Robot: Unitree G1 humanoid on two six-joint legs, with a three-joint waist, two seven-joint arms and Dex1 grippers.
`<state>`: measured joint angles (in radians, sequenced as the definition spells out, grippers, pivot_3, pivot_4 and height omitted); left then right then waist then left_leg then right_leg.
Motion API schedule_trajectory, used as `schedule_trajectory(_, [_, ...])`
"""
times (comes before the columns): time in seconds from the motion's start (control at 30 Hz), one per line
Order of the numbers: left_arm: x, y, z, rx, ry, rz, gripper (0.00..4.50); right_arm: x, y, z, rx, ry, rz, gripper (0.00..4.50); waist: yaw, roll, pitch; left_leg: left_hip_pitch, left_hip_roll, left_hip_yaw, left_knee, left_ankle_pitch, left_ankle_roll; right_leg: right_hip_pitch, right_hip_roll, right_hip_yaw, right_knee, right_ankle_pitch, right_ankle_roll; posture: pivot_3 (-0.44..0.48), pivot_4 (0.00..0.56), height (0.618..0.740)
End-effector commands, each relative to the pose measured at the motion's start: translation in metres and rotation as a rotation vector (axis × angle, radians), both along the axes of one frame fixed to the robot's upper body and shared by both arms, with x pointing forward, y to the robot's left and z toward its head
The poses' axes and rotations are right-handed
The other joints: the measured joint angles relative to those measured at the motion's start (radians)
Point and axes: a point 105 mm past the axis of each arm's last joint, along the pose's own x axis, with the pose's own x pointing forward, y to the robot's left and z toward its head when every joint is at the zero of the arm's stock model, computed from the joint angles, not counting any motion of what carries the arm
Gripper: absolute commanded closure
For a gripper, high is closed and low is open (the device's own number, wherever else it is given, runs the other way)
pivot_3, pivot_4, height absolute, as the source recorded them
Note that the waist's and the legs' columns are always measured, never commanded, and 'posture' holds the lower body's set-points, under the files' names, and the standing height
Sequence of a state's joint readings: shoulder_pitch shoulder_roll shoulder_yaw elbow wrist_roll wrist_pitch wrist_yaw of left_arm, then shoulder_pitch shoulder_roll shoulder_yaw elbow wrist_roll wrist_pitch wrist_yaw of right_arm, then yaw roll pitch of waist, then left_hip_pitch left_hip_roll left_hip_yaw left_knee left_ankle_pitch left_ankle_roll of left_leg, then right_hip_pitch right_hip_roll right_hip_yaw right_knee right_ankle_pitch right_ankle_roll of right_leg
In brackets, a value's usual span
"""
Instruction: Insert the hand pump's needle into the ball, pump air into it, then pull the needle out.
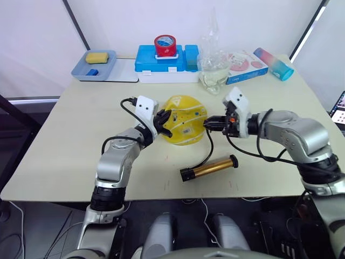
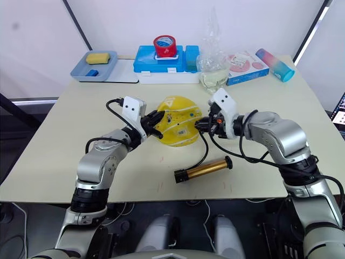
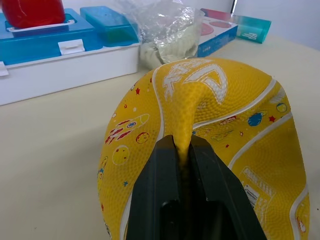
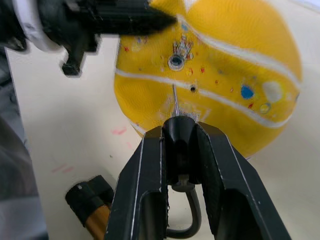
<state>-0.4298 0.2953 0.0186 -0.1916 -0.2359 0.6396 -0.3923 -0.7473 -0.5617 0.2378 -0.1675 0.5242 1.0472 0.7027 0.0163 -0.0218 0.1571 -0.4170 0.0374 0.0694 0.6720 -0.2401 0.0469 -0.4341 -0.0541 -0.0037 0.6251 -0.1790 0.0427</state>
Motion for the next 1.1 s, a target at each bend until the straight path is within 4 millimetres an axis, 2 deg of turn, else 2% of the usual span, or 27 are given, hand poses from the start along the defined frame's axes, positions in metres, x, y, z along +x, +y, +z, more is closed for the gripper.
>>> schedule_trajectory(0.03, [-0.001, -0.004, 0.009, -0.003, -0.039, -0.019, 4.44, 0.005, 0.01, 0.004, -0.027, 0.009, -0.01, 4.16, -0.002, 0.0, 0.0, 0.0, 0.0, 0.0, 0.0, 0.0, 0.0, 0.0, 0.0, 0.0, 0.0, 0.0, 0.0, 0.0, 0.15, 0.739])
schedule_trajectory(0.2, [-0.002, -0.002, 0.005, 0.011, -0.029, -0.02, 4.44, 0.021, 0.025, 0.001, -0.046, 0.005, -0.05, 4.16, -0.004, 0.0, 0.0, 0.001, 0.001, 0.0, -0.001, 0.0, 0.0, 0.0, 0.002, 0.0, 0.001, 0.0, 0.0, 0.0, 0.15, 0.739])
schedule_trajectory(0.67, [0.001, 0.002, 0.002, 0.0, -0.021, -0.008, 4.44, 0.031, 0.046, -0.005, -0.105, 0.009, -0.052, 4.16, -0.005, 0.0, 0.0, 0.0, 0.001, 0.0, -0.001, 0.0, 0.0, -0.001, 0.001, 0.0, 0.001, 0.001, 0.002, 0.0, 0.15, 0.739])
schedule_trajectory(1.1, [0.004, 0.004, 0.0, -0.01, -0.008, -0.008, 4.44, 0.038, 0.051, -0.016, -0.134, 0.006, -0.076, 4.16, -0.005, 0.0, 0.0, 0.001, 0.001, 0.0, -0.001, 0.0, 0.0, -0.001, 0.001, 0.0, 0.001, 0.001, 0.001, 0.0, 0.15, 0.739])
